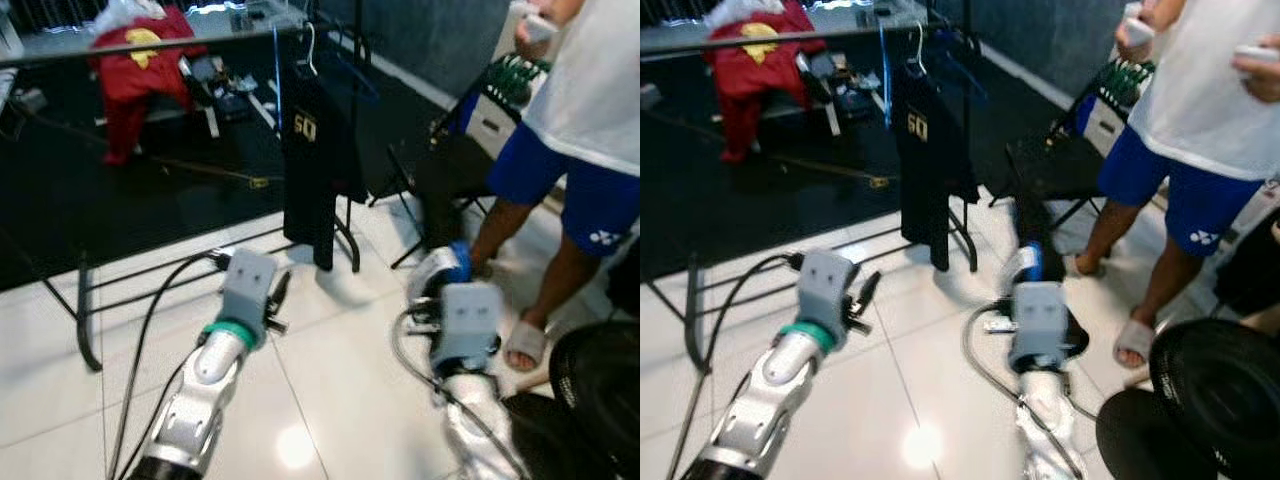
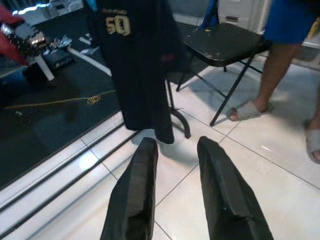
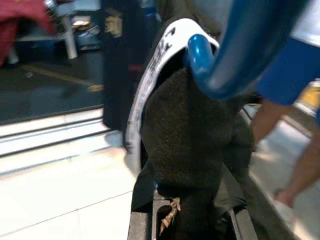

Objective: Hang hanger

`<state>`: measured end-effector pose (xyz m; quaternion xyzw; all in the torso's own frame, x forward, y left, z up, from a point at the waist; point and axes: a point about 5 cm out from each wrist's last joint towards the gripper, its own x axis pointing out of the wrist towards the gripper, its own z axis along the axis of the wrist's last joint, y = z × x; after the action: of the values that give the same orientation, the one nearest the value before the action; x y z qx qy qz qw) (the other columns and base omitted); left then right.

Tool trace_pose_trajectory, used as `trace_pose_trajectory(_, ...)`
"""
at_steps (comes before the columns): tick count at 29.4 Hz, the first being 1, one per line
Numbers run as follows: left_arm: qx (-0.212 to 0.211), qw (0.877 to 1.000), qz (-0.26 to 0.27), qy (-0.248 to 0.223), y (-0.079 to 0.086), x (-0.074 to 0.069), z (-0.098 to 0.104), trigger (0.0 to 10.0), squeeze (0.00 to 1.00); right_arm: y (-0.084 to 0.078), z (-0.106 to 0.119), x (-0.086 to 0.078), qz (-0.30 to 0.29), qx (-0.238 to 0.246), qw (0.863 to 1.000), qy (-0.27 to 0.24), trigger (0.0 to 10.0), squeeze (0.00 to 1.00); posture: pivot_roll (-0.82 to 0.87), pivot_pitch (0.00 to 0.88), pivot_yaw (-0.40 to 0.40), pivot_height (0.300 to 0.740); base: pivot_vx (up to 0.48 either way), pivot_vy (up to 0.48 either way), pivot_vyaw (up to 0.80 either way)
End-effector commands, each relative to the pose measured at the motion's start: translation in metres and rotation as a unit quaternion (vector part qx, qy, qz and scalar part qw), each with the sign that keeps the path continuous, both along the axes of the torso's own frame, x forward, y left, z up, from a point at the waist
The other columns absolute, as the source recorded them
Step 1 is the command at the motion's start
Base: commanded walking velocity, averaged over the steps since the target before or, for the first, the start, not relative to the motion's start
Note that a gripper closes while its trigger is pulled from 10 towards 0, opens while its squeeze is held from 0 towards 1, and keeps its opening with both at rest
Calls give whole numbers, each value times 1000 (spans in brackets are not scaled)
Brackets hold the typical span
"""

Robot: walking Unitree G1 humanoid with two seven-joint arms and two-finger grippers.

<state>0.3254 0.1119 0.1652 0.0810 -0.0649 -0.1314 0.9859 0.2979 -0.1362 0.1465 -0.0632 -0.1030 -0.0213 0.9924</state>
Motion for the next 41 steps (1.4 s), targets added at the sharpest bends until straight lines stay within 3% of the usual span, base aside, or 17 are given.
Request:
trace_pose_trajectory(1,3,1000,6,5,1,-2,-3,10000,0,-2,1,2,-4,-1,1000,-3,10000,0,-298,152,108,740,461,0,0)
trace_pose_trajectory(13,5,1000,21,-1,6,-3,-4,10000,0,0,0,4,7,-6,1000,-5,10000,0,-277,147,85,740,461,0,0)
trace_pose_trajectory(22,6,999,43,-19,6,-4,2,10000,0,-9,-1,9,15,-20,1000,5,10000,0,-202,162,-3,740,463,0,0)
trace_pose_trajectory(35,9,989,149,-19,49,-26,-7,10000,0,21,27,32,85,-24,996,-32,10000,0,-82,153,-84,740,464,0,0)
trace_pose_trajectory(41,10,988,156,-20,52,-27,-7,10000,0,24,31,33,92,-24,995,-41,10000,0,-82,153,-84,740,461,0,0)
